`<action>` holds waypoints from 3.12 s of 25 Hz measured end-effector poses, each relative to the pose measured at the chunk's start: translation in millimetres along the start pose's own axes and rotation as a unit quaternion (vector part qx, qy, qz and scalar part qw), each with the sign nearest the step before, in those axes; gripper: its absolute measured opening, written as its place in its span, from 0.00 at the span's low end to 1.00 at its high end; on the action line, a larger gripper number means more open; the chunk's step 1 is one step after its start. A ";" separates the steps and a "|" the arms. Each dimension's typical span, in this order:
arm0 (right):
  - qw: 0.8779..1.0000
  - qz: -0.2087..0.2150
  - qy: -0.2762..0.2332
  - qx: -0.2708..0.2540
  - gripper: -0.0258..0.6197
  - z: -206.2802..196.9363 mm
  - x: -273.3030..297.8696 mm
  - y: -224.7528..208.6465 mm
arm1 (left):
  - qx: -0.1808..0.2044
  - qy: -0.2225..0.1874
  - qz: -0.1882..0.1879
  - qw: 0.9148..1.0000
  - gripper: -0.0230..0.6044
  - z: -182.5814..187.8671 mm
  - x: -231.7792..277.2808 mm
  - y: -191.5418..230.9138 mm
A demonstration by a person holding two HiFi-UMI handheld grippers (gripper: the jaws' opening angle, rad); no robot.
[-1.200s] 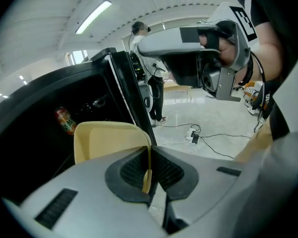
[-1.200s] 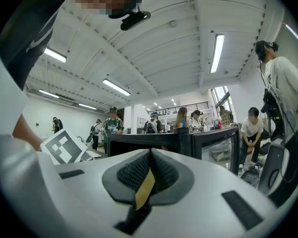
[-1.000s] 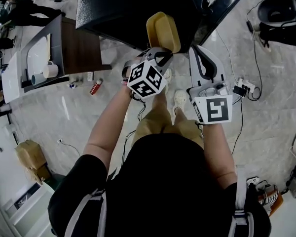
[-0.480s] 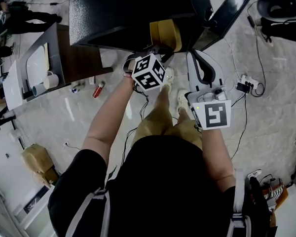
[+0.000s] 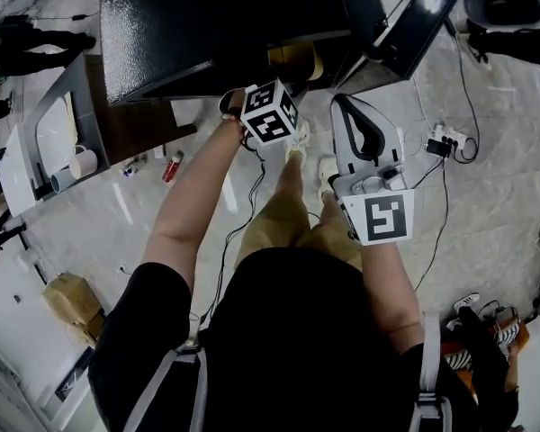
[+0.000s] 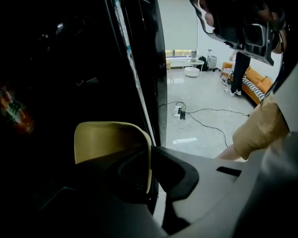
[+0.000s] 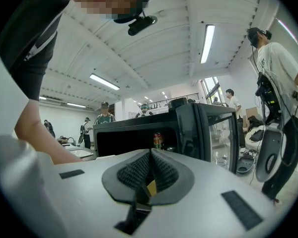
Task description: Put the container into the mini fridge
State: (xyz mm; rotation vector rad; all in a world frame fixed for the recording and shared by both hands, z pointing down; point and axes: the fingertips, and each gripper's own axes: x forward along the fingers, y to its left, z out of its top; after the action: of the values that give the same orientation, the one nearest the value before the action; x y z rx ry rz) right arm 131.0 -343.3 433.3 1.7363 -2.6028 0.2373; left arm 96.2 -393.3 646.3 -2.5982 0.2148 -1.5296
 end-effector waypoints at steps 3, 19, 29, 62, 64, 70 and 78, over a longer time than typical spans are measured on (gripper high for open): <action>1.000 -0.007 0.004 0.003 0.10 -5.5 2.8 -3.6 | 0.011 0.007 0.000 1.000 0.09 -4.2 9.7 7.8; 0.999 -0.036 0.031 -0.002 0.10 -30.5 11.3 -13.6 | 0.068 0.062 0.005 0.996 0.09 -34.7 47.9 43.5; 0.998 -0.039 0.056 -0.006 0.10 -47.4 13.1 -10.3 | 0.107 0.070 0.000 0.992 0.09 -31.3 78.3 58.7; 0.997 -0.037 0.073 -0.013 0.10 -50.7 3.6 -1.4 | 0.136 0.093 0.001 0.986 0.20 -43.0 83.2 74.3; 0.997 -0.034 0.064 -0.019 0.10 -41.3 -0.3 1.2 | 0.135 0.091 0.005 0.987 0.20 -38.9 76.7 73.4; 0.999 -0.022 0.022 -0.005 0.10 -2.3 -15.2 13.0 | 0.112 0.091 0.036 0.989 0.20 -25.6 45.3 68.1; 0.998 0.030 0.015 -0.046 0.10 18.6 -58.0 28.3 | 0.076 0.072 0.073 0.992 0.18 2.5 -6.4 37.2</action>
State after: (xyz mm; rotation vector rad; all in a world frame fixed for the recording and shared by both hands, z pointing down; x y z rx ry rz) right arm 129.0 -281.8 406.4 1.6141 -2.6031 0.1403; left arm 93.0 -428.6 633.1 -2.3048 0.2840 -1.6143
